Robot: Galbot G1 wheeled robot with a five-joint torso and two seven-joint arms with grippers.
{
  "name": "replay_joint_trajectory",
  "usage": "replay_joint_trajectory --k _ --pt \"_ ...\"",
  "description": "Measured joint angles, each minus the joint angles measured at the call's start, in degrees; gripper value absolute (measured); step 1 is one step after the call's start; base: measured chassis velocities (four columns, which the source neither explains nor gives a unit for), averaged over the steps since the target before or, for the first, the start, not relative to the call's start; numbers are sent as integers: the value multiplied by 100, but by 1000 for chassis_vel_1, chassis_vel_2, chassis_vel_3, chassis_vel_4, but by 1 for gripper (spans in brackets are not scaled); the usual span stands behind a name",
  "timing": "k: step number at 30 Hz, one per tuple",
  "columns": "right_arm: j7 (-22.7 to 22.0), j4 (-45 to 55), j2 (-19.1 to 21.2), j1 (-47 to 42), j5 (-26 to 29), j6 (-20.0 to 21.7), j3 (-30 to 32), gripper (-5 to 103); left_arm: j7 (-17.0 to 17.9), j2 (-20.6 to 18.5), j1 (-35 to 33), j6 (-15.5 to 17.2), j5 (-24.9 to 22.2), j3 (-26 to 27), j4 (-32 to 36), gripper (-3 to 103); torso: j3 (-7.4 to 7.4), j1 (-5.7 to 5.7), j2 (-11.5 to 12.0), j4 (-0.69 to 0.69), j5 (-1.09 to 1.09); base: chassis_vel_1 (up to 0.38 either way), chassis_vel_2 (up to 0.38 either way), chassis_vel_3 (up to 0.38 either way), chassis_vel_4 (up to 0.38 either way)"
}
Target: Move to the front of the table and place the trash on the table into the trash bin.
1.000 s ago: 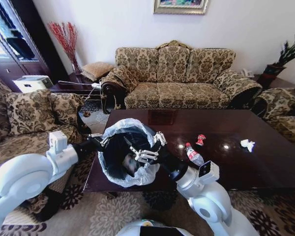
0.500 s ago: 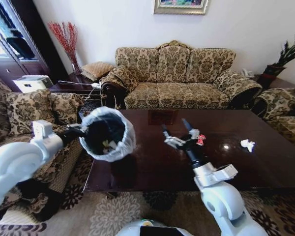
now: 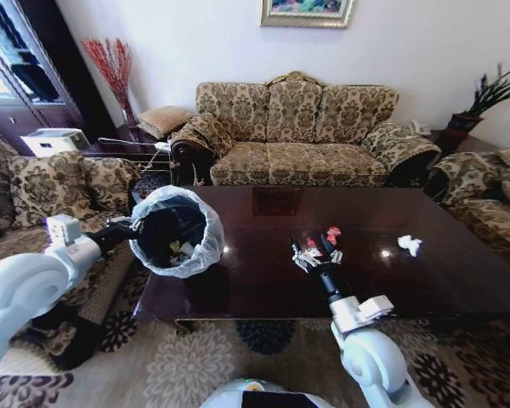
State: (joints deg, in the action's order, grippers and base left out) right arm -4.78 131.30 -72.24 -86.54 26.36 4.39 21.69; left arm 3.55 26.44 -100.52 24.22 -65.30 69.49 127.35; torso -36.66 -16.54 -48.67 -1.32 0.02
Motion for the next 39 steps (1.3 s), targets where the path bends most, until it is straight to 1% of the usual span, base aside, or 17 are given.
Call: replay_joint_trajectory --k 3,6,9,12,14,16,19,21,23,24,28,30,31,33,36,38,39 --pt "-28 -156 -7 19 -6 -44 0 100 -4 16 0 -2 1 -15 16 2 0 0 0 2 -4 -214 -349 186 341" --pt "-30 -348 -13 53 -22 -68 0 100 -7 34 -2 -5 2 -24 40 2 0 1 0 -2 0 -253 -310 235 289" --pt "-103 -807 -65 164 -196 -122 -22 100 -18 67 -6 -14 1 -39 114 2 -1 -1 0 1 2 -183 -185 168 162" --pt "-184 -1151 -91 268 -218 -107 -47 100 -18 78 -4 -21 -2 -54 166 2 -2 -4 1 4 4 -124 -115 75 74" --pt "-245 -1300 -103 333 -184 -80 -76 100 -18 79 -3 -26 -6 -61 188 2 -2 -4 1 2 1 -33 -8 32 -52" --pt "-357 -1658 -156 484 4 26 -147 100 -17 84 0 -32 -22 -80 220 2 -2 -4 1 -2 -10 6 30 -15 -24" --pt "-391 -1812 -206 563 141 104 -188 100 -18 86 -1 -44 -23 -83 230 2 -1 -2 0 -6 -9 55 60 -29 -25" --pt "-405 -1969 -258 628 243 156 -213 100 -20 90 -6 -70 -24 -84 237 2 -1 -1 0 -8 -5 75 69 -8 0" --pt "-427 -2198 -324 736 329 178 -220 100 -34 99 -17 -82 -28 -86 250 2 0 0 0 -3 -6 0 0 0 0" --pt "-433 -2330 -353 801 335 178 -219 100 -40 102 -19 -82 -28 -90 256 2 0 0 0 0 -1 0 0 0 0" --pt "-453 -2581 -401 939 332 160 -218 100 -46 107 -19 -87 -29 -99 275 2 -1 -1 0 2 2 0 0 0 0" --pt "-442 -2862 -450 1091 327 94 -254 102 -50 106 -18 -94 -33 -104 289 2 -2 -3 1 3 -2 0 0 0 0" --pt "-414 -2962 -477 1157 327 94 -273 99 -49 104 -18 -105 -37 -104 293 2 -2 -3 1 0 -2 0 0 0 0" --pt "-384 -3039 -500 1210 326 92 -293 99 -48 102 -18 -126 -42 -104 299 2 -1 -3 1 -1 -2 0 0 0 0" --pt "-149 -3145 -517 1276 314 103 -345 85 -77 111 -34 -158 -51 -80 359 2 -1 -1 0 -4 -4 0 0 0 0" --pt "-127 -3136 -515 1270 314 114 -349 85 -86 118 -42 -158 -54 -70 377 2 -1 -1 0 -4 -4 0 0 0 0" --pt "-112 -3061 -526 1236 315 126 -349 75 -97 132 -53 -158 -56 -54 391 2 -1 -1 0 -1 -3 0 0 0 0"
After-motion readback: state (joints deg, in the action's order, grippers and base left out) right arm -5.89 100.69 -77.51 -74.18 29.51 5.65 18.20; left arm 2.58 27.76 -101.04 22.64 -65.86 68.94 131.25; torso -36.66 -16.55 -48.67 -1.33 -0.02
